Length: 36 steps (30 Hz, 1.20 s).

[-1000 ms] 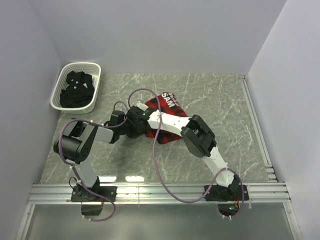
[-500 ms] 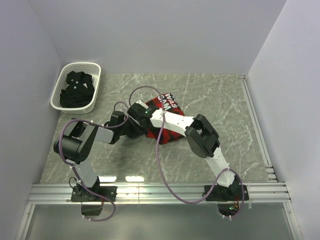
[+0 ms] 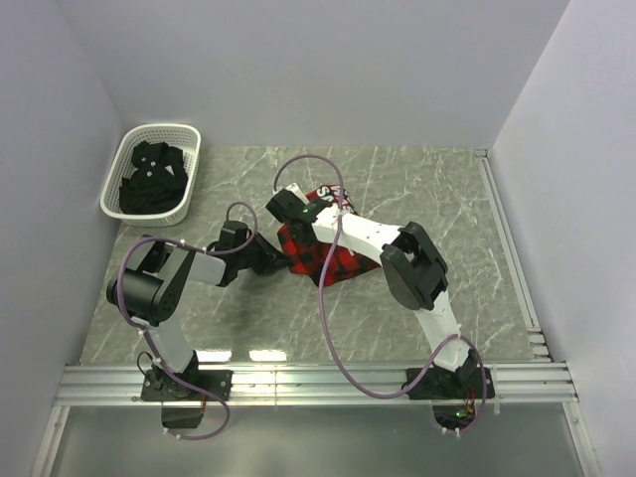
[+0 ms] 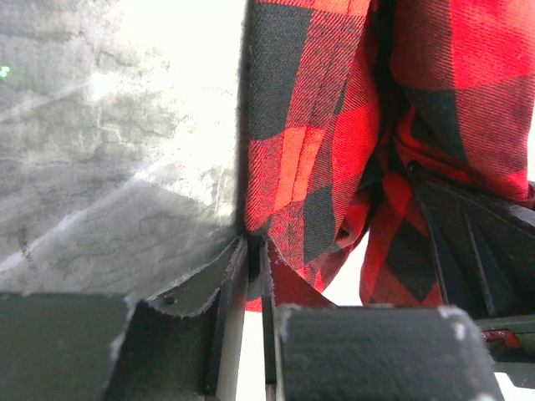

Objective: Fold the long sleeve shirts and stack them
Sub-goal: Fold the shirt

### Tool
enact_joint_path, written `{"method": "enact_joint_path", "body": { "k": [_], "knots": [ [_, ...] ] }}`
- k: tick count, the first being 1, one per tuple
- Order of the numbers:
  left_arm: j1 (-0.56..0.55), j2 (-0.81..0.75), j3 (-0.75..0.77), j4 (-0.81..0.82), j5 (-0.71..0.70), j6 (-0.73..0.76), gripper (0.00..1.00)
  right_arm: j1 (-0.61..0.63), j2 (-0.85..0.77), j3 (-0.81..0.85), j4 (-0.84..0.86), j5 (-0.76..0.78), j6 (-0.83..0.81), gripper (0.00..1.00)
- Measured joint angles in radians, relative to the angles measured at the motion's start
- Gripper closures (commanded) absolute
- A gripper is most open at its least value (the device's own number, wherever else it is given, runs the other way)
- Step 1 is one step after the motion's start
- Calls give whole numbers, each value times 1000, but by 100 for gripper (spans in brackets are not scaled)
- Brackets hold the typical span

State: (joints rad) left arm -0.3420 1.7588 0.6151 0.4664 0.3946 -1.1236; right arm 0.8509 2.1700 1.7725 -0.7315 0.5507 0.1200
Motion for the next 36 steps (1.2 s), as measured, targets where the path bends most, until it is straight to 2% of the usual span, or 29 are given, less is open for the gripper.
{"method": "enact_joint_path", "body": {
  "k": [5, 8, 10, 18, 24, 29, 30, 33, 36],
  "knots": [
    [0, 0, 0, 0, 0, 0, 83, -5, 0, -14, 16, -27, 58, 68],
    [0, 0, 0, 0, 0, 0, 83, -9, 0, -22, 29, -51, 90, 62],
    [-1, 0, 0, 0, 0, 0, 80, -13, 0, -29, 36, -76, 103, 55],
    [-5, -27, -4, -19, -9, -4, 66, -25, -59, -69, 49, -204, 141, 44],
    [-6, -117, -5, -98, -56, 11, 54, -48, -248, -126, 99, -307, 185, 44],
    [-8, -208, -5, -155, -94, 34, 45, -115, -454, -266, 200, -392, 236, 49],
    [-11, -221, -5, -165, -102, 40, 38, -132, -488, -308, 226, -417, 249, 49],
    [-31, -257, 30, -238, -134, 75, 30, -188, -568, -462, 310, -513, 289, 50],
    [-59, -257, 100, -289, -154, 111, 28, -245, -617, -623, 390, -627, 332, 50]
  ]
}}
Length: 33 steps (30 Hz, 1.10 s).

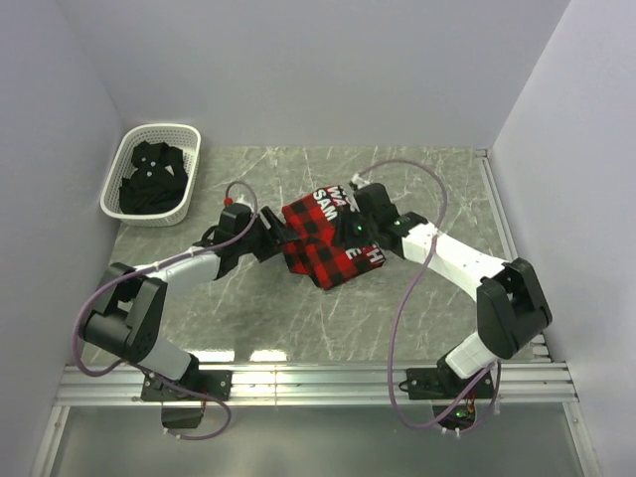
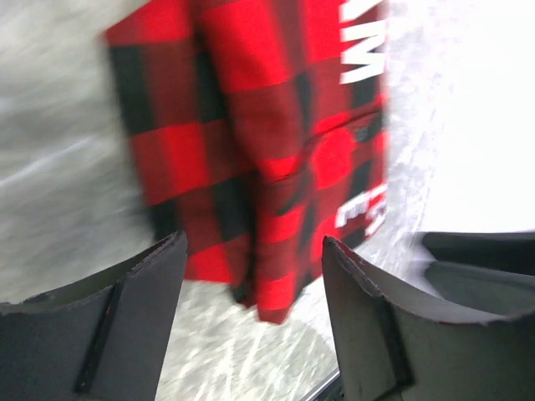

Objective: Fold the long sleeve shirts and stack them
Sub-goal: Fold the shirt

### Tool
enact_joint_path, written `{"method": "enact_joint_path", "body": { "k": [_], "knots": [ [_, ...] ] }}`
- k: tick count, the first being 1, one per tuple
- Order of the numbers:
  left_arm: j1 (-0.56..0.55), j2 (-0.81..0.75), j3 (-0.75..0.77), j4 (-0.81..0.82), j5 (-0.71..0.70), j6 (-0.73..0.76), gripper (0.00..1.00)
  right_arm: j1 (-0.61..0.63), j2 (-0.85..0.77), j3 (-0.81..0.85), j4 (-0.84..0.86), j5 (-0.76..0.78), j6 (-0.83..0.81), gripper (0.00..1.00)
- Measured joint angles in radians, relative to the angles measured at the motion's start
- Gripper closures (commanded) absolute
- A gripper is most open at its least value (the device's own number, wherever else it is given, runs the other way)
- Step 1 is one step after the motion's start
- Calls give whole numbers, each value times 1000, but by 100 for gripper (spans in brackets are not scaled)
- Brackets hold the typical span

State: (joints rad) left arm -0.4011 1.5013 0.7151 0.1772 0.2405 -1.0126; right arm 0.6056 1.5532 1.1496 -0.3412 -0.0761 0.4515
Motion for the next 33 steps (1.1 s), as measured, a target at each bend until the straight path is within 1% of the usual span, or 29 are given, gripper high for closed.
{"method": "enact_joint_path", "body": {
  "k": [2, 3, 5, 7, 10, 12, 18, 23, 25, 28, 30, 31, 33],
  "knots": [
    [-13, 1, 44, -16, -13, 19, 30, -28, -22, -90, 32, -47, 14, 49],
    [-17, 2, 57, -19, -20, 25, 35, -32, -27, -118, 38, -64, 18, 49],
    [-21, 9, 73, -24, -28, 34, 42, -26, -31, -148, 50, -84, 18, 48],
    [-21, 29, 76, -26, -34, 35, 43, -1, -31, -149, 57, -77, 9, 48],
    [-22, 68, 64, -24, -37, 34, 44, 62, -27, -143, 63, -15, -18, 46],
    [-23, 90, 44, -25, -37, 31, 44, 114, -8, -122, 51, 51, -35, 45],
    [-24, 148, 16, -21, -36, 29, 47, 248, 127, 5, 3, 236, -74, 45],
    [-24, 172, 11, 24, -24, 21, 50, 286, 214, 76, -43, 342, -87, 46],
    [-24, 183, 10, 45, -17, 18, 53, 296, 250, 112, -65, 386, -86, 46],
    [-25, 193, 7, 65, -10, 8, 58, 303, 299, 155, -83, 439, -87, 50],
    [-26, 196, 2, 71, -10, 4, 62, 306, 322, 172, -96, 465, -87, 56],
    [-26, 197, 0, 73, -10, 2, 62, 308, 331, 176, -100, 473, -89, 58],
    [-26, 198, -1, 74, -9, 2, 67, 309, 345, 183, -105, 484, -90, 62]
  ]
}}
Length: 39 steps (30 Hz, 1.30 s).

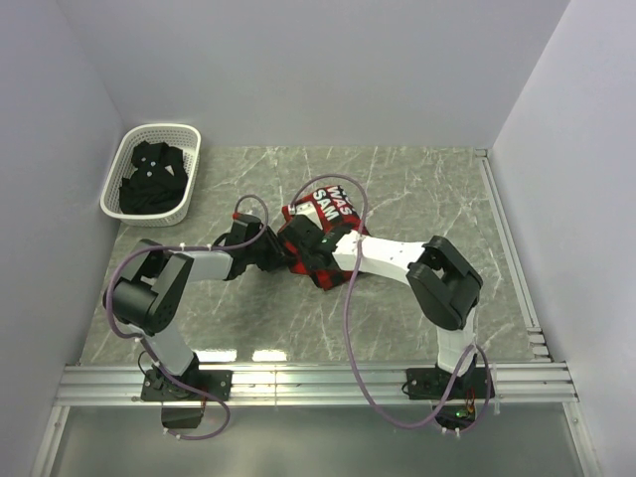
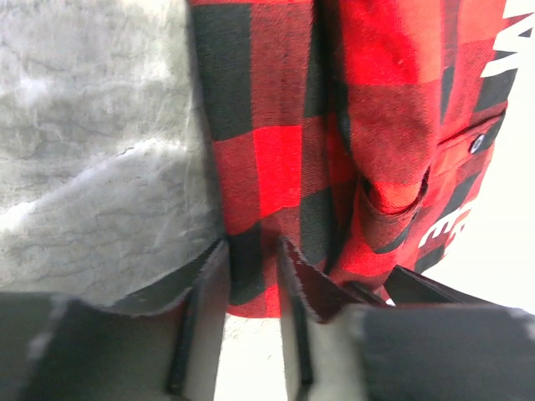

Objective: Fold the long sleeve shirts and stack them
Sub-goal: Fold the shirt

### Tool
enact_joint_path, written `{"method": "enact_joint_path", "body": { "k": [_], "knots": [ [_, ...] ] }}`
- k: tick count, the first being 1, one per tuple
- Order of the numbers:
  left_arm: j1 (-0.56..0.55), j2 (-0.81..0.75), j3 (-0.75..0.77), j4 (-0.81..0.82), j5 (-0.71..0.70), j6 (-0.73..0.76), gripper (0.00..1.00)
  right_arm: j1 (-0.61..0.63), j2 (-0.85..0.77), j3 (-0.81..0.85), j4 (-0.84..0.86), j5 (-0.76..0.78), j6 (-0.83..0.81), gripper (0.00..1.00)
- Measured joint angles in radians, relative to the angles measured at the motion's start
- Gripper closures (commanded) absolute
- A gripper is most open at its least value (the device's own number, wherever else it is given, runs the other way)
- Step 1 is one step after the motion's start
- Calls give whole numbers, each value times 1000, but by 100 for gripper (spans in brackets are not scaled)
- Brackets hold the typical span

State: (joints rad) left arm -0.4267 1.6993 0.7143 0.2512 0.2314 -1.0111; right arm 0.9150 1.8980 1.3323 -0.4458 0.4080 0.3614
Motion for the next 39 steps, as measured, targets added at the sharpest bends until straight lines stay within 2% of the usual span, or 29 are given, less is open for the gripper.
{"method": "enact_joint_path", "body": {
  "k": [4, 8, 12, 19, 25, 31, 34, 35, 38, 39],
  "knots": [
    [0, 12, -2, 7, 7, -2, 76, 3, 28, 16, -13, 18, -3, 76],
    [-2, 20, -2, 13, 10, -1, 87, 4, 32, 26, -22, 29, -6, 94],
    [-5, 22, -2, 13, 11, 0, 94, 4, 32, 44, -34, 33, -6, 99],
    [-6, 22, -2, 14, 11, 0, 94, 4, 32, 70, -49, 32, -3, 100],
    [-8, 22, -2, 14, 10, 0, 93, 3, 32, 70, -47, 7, 12, 98],
    [-9, 22, -2, 14, 9, -1, 91, 3, 50, 70, -39, -21, 29, 92],
    [-10, 22, -2, 14, 8, -4, 88, -5, 61, 70, -34, -40, 47, 80],
    [-10, 22, -2, 14, 7, -5, 85, -7, 63, 70, -31, -44, 52, 73],
    [-10, 22, -3, 17, 7, -8, 76, -15, 65, 70, -25, -62, 66, 62],
    [-10, 21, -3, 19, 7, -13, 69, -17, 65, 70, -22, -67, 69, 59]
  ]
}}
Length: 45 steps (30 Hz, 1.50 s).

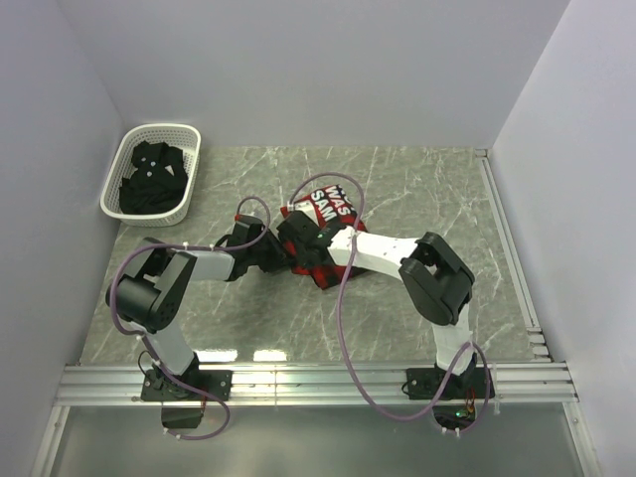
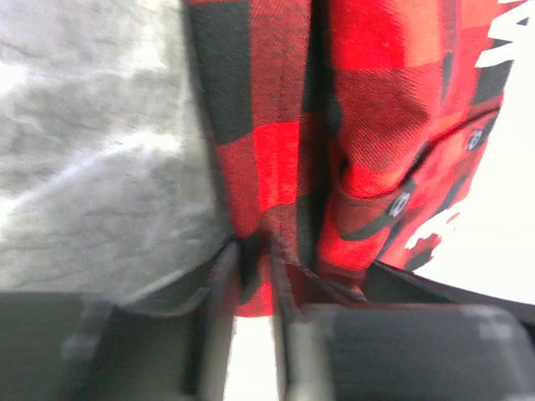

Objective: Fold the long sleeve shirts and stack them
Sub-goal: Fold the shirt

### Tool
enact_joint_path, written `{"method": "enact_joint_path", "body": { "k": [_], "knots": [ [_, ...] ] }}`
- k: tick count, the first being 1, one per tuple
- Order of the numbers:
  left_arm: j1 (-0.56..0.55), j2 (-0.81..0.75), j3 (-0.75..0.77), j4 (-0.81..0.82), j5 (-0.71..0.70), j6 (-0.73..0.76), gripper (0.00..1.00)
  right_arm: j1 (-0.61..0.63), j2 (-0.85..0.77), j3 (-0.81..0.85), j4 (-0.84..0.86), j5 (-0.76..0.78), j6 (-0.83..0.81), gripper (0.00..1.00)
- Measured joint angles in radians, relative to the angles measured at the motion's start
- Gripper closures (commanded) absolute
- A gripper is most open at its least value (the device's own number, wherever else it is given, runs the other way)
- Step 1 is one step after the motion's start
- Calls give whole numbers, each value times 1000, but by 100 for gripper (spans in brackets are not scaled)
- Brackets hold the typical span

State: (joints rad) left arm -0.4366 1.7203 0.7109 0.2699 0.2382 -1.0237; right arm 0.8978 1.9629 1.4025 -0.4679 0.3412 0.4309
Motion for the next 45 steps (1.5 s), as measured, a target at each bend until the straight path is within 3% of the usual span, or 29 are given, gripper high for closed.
{"method": "enact_joint_path", "body": {
  "k": [7, 10, 16, 19, 24, 30, 34, 38, 45],
  "knots": [
    [-8, -57, -23, -21, -23, -18, 49, -10, -85, -85, 64, -49, 3, 47],
    [-7, -103, -26, -61, -47, -18, 34, -23, -204, -147, 91, -89, 7, 46],
    [23, -197, -26, -126, -80, -6, 26, -149, -427, -295, 247, -242, 45, 45],
    [48, -229, -3, -171, -96, 11, 27, -240, -478, -410, 371, -392, 97, 45],
    [50, -223, 129, -221, -82, 34, 38, -360, -450, -601, 596, -676, 225, 47],
    [-5, -103, 312, -181, -30, 33, 55, -378, -347, -684, 831, -890, 372, 49],
    [-25, 19, 356, -151, 2, 34, 65, -381, -261, -687, 954, -974, 448, 49],
    [-13, 161, 390, -143, 8, 35, 70, -381, -175, -683, 975, -1026, 491, 49],
    [44, 282, 437, -116, 59, 51, 69, -381, -91, -691, 988, -1078, 545, 49]
  ]
}}
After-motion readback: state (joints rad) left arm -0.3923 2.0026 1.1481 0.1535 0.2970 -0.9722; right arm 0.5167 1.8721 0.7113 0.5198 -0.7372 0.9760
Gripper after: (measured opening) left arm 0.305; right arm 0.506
